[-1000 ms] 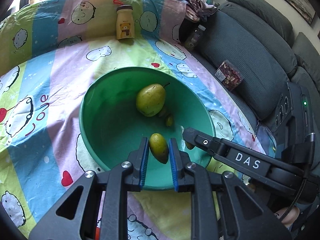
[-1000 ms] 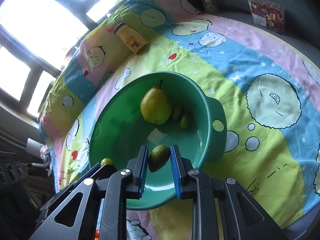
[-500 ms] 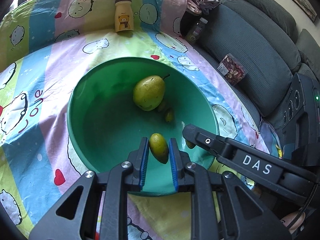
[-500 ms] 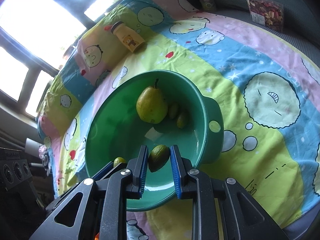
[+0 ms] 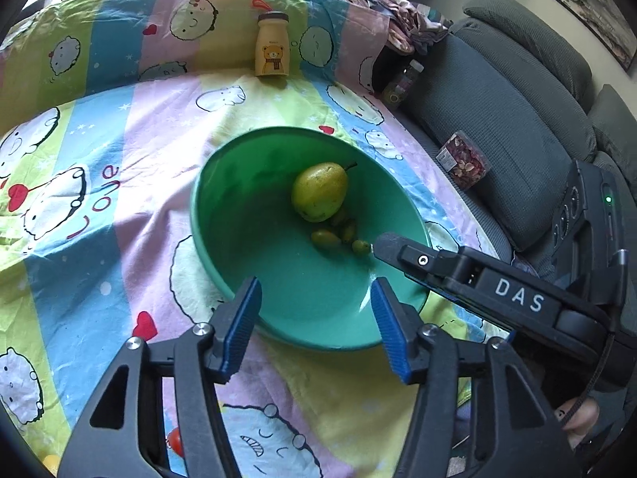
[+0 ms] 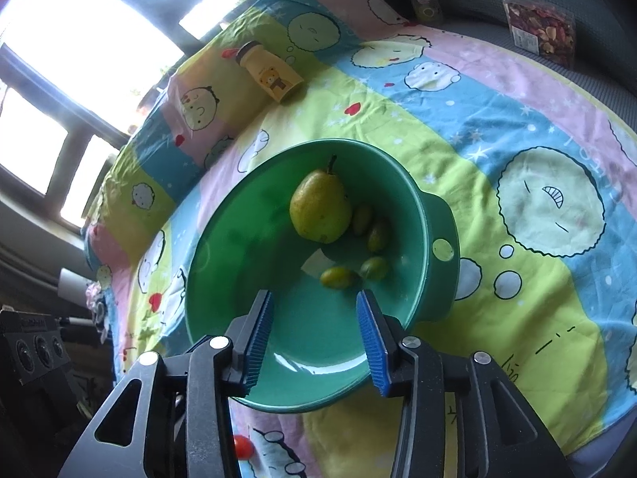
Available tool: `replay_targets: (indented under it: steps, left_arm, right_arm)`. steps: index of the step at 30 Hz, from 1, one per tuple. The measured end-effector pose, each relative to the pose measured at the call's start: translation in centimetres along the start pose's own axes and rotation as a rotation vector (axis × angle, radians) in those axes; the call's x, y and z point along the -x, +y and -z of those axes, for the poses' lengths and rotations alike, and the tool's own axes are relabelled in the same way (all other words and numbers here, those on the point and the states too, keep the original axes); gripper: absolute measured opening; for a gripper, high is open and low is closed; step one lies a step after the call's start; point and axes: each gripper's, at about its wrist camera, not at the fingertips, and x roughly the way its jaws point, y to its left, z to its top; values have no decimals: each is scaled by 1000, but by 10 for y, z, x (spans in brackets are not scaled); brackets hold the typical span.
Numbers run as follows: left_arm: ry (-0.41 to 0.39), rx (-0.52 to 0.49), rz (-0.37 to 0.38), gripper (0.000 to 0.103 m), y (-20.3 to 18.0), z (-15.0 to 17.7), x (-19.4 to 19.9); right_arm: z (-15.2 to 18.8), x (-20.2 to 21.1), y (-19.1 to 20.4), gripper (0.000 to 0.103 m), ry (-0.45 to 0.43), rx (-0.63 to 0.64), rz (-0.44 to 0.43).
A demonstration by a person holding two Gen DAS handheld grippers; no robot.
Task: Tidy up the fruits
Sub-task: 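Open the right tool over the bowl while the left tool releases its green fruit, then move the right tool to the yellow lemon and close its fingers around it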
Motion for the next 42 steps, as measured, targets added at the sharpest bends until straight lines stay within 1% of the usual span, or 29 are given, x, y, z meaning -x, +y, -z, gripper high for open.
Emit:
replay_targets:
  steps: [1, 2, 4, 8, 14, 15, 18, 23, 26, 30, 35, 38, 42]
  left_arm:
    - [-15, 7, -15, 65, 3, 3, 9]
    - [-33, 15, -29, 67, 8, 6, 18]
    - [-72, 39, -51, 68, 20, 14, 37]
    - [-130, 109, -100, 74, 49, 34, 73]
    - [-187, 221, -207, 79, 94, 73, 121]
    - [-194, 242, -223, 79, 102, 80, 128]
    - [-209, 315, -267, 80, 123, 104, 146]
    - [-213, 395, -330, 80, 144, 137, 167]
    - [-225, 411, -367, 81, 148, 154, 178]
    - [-223, 433, -359, 81, 153, 171, 184]
    - [-204, 466, -353, 81, 158, 183, 182]
    - [-185, 475, -348, 81, 159, 188, 176]
    - [-164, 477, -319, 81, 159, 191, 166]
  right_arm:
    - [1, 2, 3, 53, -9, 9, 3]
    - [2, 4, 6, 54, -16, 18, 1]
    - [5, 7, 14, 55, -20, 37, -12]
    - [15, 12, 34, 59, -24, 99, -30]
    - [36, 16, 73, 60, -14, 225, -46]
    - [41, 17, 80, 60, -11, 252, -48]
    - [54, 18, 100, 68, -3, 316, -69]
    - [77, 20, 129, 68, 31, 419, -122]
    - [93, 18, 145, 69, 66, 486, -151]
    - [116, 13, 160, 69, 134, 555, -192]
    - [141, 6, 172, 69, 211, 624, -226]
    - [156, -2, 175, 69, 287, 652, -257]
    - [173, -15, 179, 69, 381, 667, -284]
